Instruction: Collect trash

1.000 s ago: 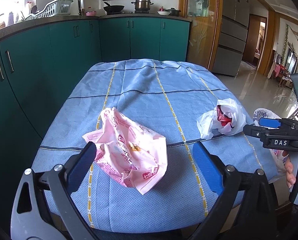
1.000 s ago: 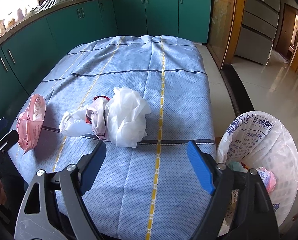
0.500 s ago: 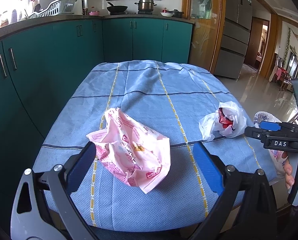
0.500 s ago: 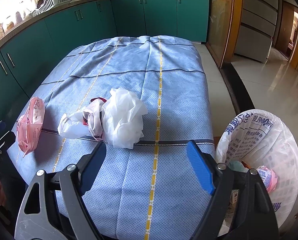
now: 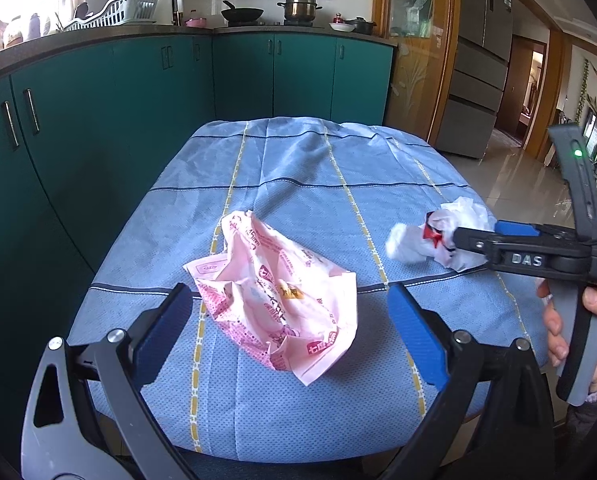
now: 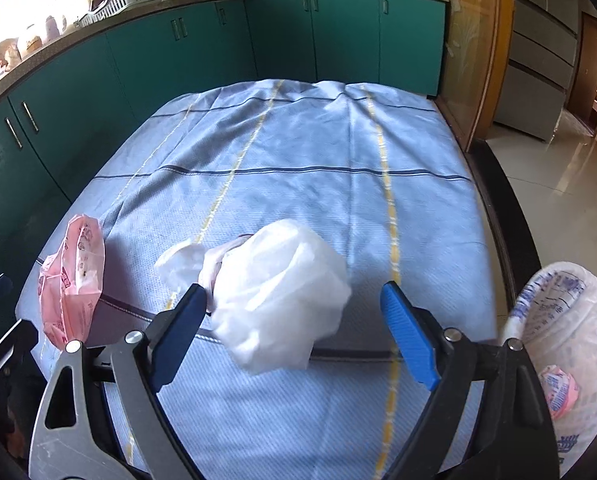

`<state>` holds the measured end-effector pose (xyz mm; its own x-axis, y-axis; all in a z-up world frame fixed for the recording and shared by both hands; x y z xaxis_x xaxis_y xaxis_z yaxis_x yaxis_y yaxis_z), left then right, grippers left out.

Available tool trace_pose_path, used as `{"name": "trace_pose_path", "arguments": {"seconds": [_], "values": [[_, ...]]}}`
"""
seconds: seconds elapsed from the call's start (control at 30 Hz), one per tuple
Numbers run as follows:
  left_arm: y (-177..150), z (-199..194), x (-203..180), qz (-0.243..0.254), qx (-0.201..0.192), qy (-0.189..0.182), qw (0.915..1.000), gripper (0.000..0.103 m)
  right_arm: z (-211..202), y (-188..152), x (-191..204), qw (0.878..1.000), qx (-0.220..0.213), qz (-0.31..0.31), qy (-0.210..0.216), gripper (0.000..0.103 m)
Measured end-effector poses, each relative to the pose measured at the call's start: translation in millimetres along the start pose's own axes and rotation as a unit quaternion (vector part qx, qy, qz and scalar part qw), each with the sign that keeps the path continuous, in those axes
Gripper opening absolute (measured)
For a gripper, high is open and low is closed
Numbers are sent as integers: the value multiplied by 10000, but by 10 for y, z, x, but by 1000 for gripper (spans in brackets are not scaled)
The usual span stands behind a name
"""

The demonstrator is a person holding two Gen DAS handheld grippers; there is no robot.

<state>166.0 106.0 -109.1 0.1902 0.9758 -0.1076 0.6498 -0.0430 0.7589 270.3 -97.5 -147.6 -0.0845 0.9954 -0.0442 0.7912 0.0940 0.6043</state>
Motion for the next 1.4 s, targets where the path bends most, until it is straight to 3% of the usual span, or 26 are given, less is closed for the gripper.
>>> {"name": "trace_pose_path", "arguments": {"seconds": [0.33,0.4,0.5,0.67,1.4], "values": [[-25,-17,45,-55,18,15,10000,97,347,-56,264,9993,249,-286,-69,84],[-31,-15,69,-75,30,24,10000,97,351,-72,274,9991,257,-328,-65,69],[-43,-6,94,-112,55,37,9999,98,319,-79,294,9987,198,-454,-81,53],[-61,-15,62,-91,67,44,9999,98,290,-93,277,9988,185,-448,-41,44],[-77,-17,31,-50,88,75,9999,98,27,-236,-259,9996,127,196,-144,42]]}}
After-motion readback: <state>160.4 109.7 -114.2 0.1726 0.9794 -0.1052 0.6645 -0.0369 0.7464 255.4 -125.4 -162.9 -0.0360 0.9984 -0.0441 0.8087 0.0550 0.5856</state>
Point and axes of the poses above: each gripper's, at about its wrist camera, not at the fingertips, and z roughly the way its jaws point, x to its left, y to its top, the point moved 4 cm from there along z, roughly the way its jaws point, and after that the axes turned 7 degrees about -y, right-handed, at the moved point
